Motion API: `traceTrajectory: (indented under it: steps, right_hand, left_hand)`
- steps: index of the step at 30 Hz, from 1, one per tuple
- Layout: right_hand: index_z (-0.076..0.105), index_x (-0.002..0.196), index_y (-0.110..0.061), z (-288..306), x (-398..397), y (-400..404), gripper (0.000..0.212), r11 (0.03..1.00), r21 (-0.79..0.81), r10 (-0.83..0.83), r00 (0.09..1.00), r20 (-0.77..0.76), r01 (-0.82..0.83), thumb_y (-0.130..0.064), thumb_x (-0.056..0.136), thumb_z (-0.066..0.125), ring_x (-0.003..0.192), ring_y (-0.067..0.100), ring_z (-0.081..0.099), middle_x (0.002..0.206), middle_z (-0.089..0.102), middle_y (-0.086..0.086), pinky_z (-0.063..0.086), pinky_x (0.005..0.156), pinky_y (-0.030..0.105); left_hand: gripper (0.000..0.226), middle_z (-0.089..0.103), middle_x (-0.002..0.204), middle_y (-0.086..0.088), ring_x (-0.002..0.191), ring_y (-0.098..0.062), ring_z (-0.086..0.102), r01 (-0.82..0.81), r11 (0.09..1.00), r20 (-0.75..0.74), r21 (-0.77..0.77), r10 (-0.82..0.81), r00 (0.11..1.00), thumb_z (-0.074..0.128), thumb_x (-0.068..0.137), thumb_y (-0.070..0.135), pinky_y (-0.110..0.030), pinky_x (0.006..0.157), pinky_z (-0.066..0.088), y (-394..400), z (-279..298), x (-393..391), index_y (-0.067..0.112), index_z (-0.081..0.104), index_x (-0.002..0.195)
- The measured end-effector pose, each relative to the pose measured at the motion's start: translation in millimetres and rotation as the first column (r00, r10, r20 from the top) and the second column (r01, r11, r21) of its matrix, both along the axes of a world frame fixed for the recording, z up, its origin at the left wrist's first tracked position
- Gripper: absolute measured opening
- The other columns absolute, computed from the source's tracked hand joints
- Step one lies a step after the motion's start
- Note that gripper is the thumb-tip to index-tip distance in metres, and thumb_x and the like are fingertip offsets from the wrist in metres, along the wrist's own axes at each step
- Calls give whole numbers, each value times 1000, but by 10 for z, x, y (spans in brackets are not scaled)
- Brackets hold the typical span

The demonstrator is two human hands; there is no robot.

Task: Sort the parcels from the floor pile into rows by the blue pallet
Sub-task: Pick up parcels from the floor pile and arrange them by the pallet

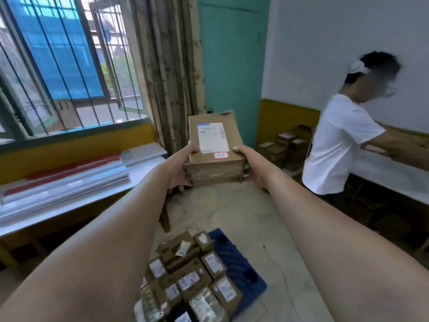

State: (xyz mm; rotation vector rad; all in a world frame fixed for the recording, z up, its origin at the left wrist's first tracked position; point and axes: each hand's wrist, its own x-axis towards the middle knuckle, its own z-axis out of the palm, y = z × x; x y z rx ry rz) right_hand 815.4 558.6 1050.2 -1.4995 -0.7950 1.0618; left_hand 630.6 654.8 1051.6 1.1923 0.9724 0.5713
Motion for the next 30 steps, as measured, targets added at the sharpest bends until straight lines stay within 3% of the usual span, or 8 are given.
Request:
traceTrajectory:
  steps: [3,7,12,16,20,22,26,30]
  right_hand:
    - [56,112,-24,20,385,308,26,999,11,-53,999,9,53,-39,91,55,85,21,55,100,59,6,44,67,31]
    - [55,119,-22,-46,948,662,34,994,-37,-107,994,8,107,-35,88,56,91,24,56,102,59,9,43,63,32]
    - [58,115,-23,-329,1540,1132,47,985,-127,-117,993,-25,113,-37,71,58,100,29,56,109,60,12,44,71,35]
    - [57,97,-24,-561,2071,1649,37,989,-145,-47,998,-40,41,-36,62,60,88,27,54,94,58,10,42,60,32]
    - [56,93,-20,-696,2624,2290,14,989,-142,33,999,-40,-38,-32,85,55,73,21,50,82,56,7,39,59,29]
    - [60,99,-19,-723,2849,2586,22,981,-160,105,993,-53,-113,-39,90,55,73,20,54,79,62,4,43,62,30]
    - [64,99,-24,-705,3103,3134,30,948,-161,261,961,-95,-274,-51,96,51,68,15,64,69,72,-3,49,64,29]
    - [65,112,-24,-881,3154,3626,35,914,-179,360,931,-64,-365,-51,94,53,71,16,65,84,73,0,50,69,31]
  left_hand:
    - [31,61,117,-17,109,-35,62,70,998,15,-12,-69,997,60,87,43,-49,95,52,368,43,368,20,59,109]
    - [27,64,110,-16,110,-35,60,154,987,-7,-49,-155,988,57,92,43,-50,103,46,753,36,866,20,61,105]
    - [34,63,122,-17,113,-34,60,160,983,-93,-91,-168,981,57,92,52,-47,107,43,1177,-230,1441,22,58,107]
    - [38,62,129,-18,114,-31,62,75,992,-111,-101,-86,990,62,86,53,-44,98,51,1588,-472,1920,21,61,108]
    - [46,68,116,-16,102,-28,66,-54,997,-128,-55,46,991,62,87,55,-42,94,54,1972,-612,2414,17,61,113]
    - [50,70,111,-14,103,-29,68,-114,992,-138,-45,107,985,61,86,58,-43,95,53,2137,-657,2605,19,61,117]
    - [36,73,105,-14,104,-33,68,-214,977,-149,16,214,965,57,90,55,-48,98,52,2488,-655,2834,27,62,112]
    - [34,76,92,-7,92,-25,72,-298,955,-171,-2,293,941,57,92,52,-43,94,55,2778,-768,2857,24,63,110]
